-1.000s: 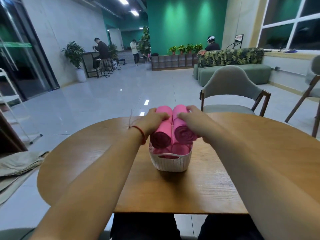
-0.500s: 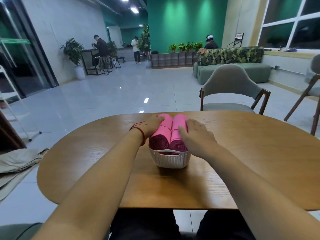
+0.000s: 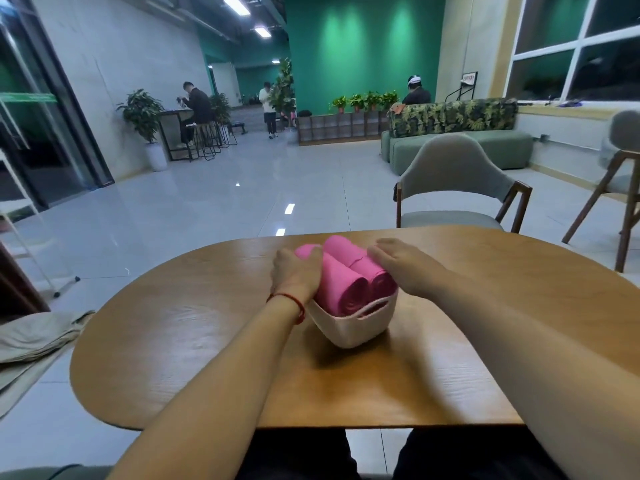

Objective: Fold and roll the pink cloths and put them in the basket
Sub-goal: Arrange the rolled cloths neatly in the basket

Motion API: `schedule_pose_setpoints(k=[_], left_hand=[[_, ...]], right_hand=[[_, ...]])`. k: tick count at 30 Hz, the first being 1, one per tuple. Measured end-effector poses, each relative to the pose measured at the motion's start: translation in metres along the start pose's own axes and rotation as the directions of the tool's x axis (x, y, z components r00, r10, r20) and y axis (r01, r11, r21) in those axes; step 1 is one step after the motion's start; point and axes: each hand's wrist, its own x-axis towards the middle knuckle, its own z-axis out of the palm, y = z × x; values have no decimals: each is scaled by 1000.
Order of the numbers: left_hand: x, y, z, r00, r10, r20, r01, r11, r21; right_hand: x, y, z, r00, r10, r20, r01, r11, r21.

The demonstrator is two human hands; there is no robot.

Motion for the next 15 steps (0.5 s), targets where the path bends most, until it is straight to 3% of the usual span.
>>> schedule_pose_setpoints(k=[1,3,5,7,8,11,15], left_hand=[[1,-6,-5,995,55,-82,-52,998,36],[9,-16,-15,966,181,-182,-167,982,90],[19,-13,-26,955,247,-166,-261,963,-70],[24,0,-29,962,264,66,-219,895,-389],[28,5,-28,937,283,204,-167,878,-449],[38,6,-17,824,289,487,-150,941,-304],[43,8,-7,814,331,478,-246,941,-232]], right_hand=[[1,-3,-10,993,0,-119,-4,999,-39],[-12,-13,-18,953,52,-297,-19,994,110],[-31,-25,-10,931,130,-340,-17,949,315],[-45,-33,7,933,156,-325,-13,916,402],[-48,-37,16,934,166,-316,-27,915,402],[-43,-43,34,930,215,-299,-114,940,322],[-42,-39,43,935,162,-315,-114,980,166]])
